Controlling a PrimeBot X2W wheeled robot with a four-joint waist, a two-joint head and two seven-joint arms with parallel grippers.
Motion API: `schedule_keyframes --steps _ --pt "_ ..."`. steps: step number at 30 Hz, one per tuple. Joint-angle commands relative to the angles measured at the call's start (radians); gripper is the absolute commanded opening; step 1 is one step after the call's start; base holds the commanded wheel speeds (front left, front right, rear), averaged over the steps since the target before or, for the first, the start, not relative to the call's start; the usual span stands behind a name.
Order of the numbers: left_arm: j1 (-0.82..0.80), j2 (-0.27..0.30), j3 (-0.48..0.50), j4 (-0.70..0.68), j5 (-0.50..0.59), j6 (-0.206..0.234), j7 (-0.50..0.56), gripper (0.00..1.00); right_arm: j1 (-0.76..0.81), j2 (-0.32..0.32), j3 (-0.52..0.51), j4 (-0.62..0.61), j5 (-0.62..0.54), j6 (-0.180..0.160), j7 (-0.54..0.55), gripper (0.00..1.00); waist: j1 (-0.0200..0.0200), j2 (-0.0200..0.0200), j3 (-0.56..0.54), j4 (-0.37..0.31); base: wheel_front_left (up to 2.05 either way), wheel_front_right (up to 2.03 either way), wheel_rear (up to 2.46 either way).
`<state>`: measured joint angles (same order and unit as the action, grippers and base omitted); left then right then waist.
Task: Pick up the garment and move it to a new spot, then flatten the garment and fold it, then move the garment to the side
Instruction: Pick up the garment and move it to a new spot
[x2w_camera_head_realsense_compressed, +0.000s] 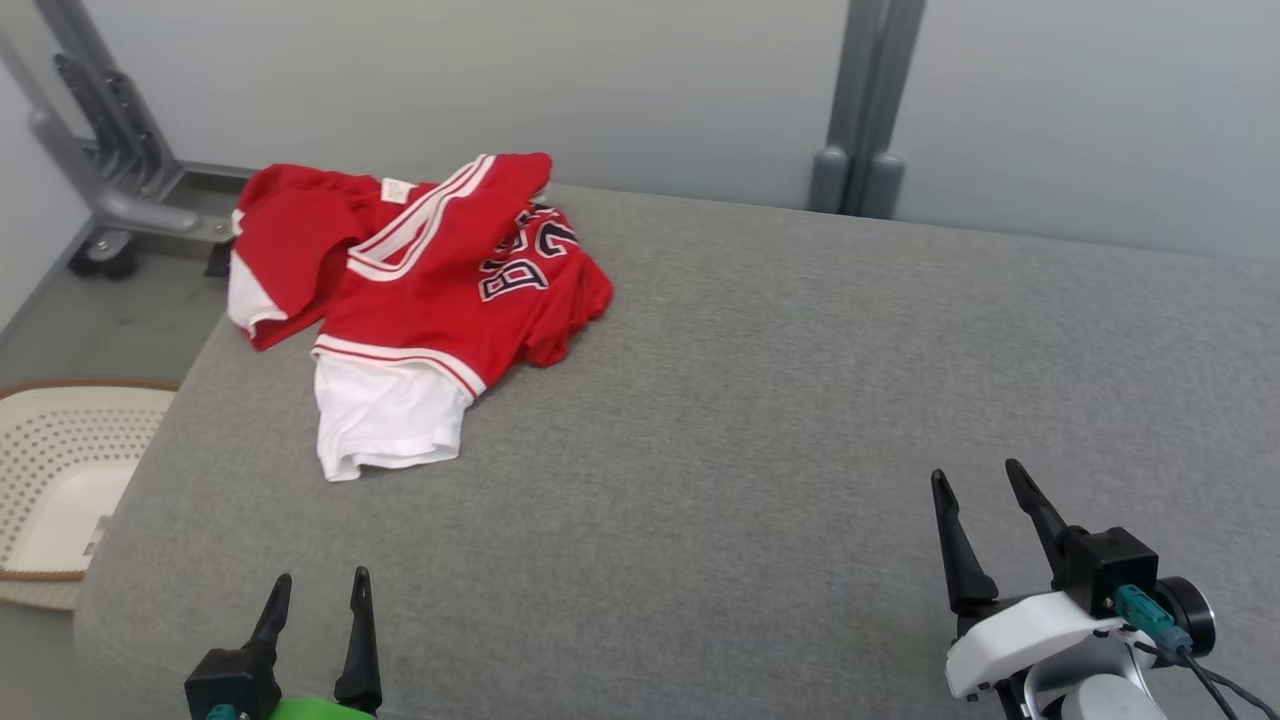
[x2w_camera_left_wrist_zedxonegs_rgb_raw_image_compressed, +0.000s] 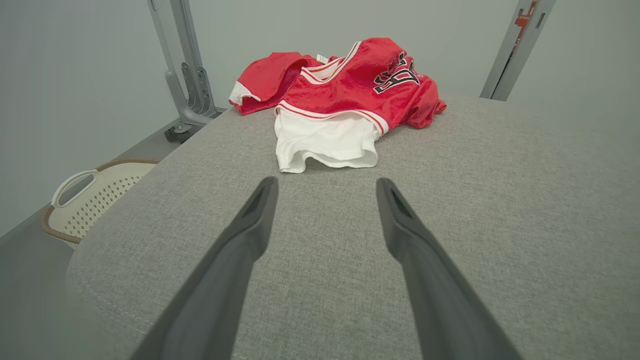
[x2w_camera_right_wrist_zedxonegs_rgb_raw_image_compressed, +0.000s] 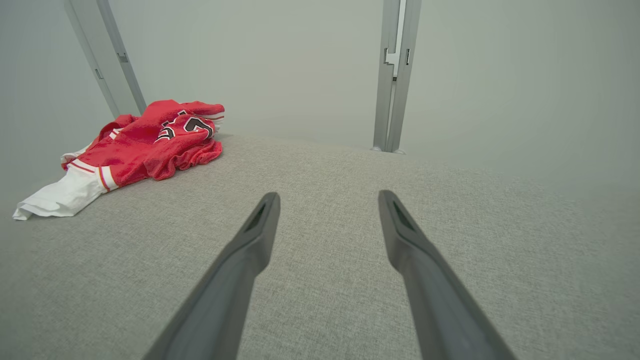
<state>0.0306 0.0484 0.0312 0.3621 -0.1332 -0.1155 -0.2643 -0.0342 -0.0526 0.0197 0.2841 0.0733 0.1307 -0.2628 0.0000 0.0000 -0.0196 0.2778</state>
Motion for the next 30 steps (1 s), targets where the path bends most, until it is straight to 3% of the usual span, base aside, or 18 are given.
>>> schedule_keyframes --steps 1,8,15,19,25,30 --pt "0.015 0.004 0.009 0.001 0.001 -0.004 0.000 1.00 -0.009 -0.002 0.007 0.003 0.009 0.000 -0.003 1.00 0.0000 0.0000 -0.012 0.108 0.00 0.00 0.00" --pt "0.028 0.004 0.022 -0.010 -0.011 -0.006 0.000 1.00 -0.003 0.000 0.016 0.003 0.014 0.000 -0.003 1.00 0.0000 0.0000 -0.004 0.127 0.00 0.00 0.00" --pt "-0.027 0.004 0.013 -0.006 -0.027 -0.008 0.000 1.00 -0.025 -0.001 0.023 -0.005 0.003 0.000 -0.003 1.00 0.0000 0.0000 0.053 0.073 0.00 0.00 0.00" --pt "-0.144 0.003 -0.028 0.035 -0.089 -0.011 0.000 1.00 -0.079 -0.032 0.037 -0.015 -0.011 0.000 -0.003 1.00 0.0000 0.0000 0.163 0.035 0.00 0.00 0.00" --pt "-0.458 0.008 -0.074 0.212 -0.178 -0.015 0.012 1.00 -0.219 -0.090 0.084 -0.043 -0.025 0.000 -0.003 1.00 0.0000 0.0000 0.397 -0.039 0.00 0.00 0.00" --pt "-0.722 0.062 -0.091 0.364 -0.277 -0.016 0.084 1.00 -0.321 -0.130 0.110 -0.071 -0.033 0.000 -0.003 1.00 0.0000 0.0000 0.574 -0.097 0.00 0.00 0.00"
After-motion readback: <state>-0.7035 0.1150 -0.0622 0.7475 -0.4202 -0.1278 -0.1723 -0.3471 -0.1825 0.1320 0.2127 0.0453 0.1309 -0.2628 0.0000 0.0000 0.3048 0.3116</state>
